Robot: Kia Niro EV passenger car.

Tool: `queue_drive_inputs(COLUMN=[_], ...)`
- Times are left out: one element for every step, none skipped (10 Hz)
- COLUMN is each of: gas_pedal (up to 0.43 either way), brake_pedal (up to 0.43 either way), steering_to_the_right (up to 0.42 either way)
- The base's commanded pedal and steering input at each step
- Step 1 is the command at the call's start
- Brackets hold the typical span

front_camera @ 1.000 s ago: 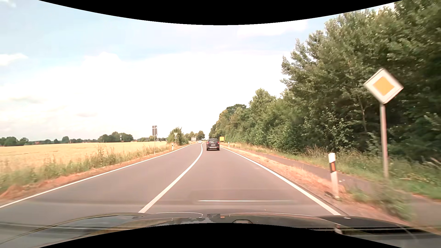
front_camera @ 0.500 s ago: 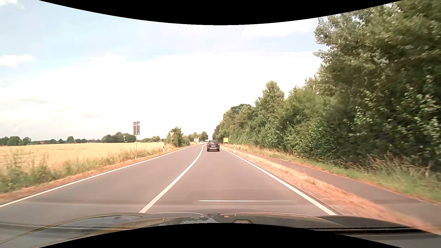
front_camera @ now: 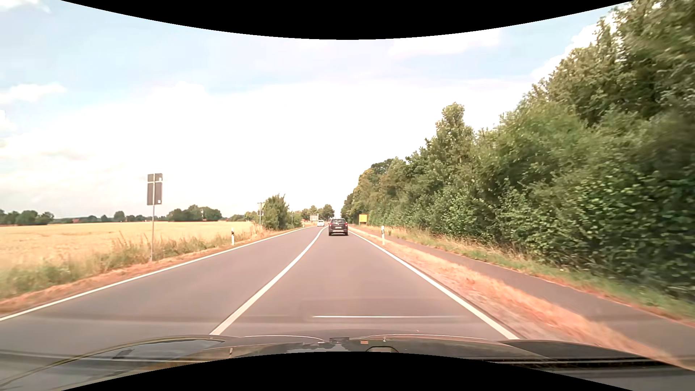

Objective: Follow the waypoints while adhering to traffic rules and regulations

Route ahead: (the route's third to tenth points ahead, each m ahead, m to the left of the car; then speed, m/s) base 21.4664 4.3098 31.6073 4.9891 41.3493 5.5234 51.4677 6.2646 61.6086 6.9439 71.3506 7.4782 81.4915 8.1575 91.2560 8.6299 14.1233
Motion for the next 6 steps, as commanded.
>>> queue_drive_inputs(gas_pedal=[0.228,0.228,0.228,0.228,0.228,0.228], brake_pedal=[0.000,0.000,0.000,0.000,0.000,0.000], steering_to_the_right=[-0.017,-0.017,-0.017,-0.017,-0.017,-0.017])
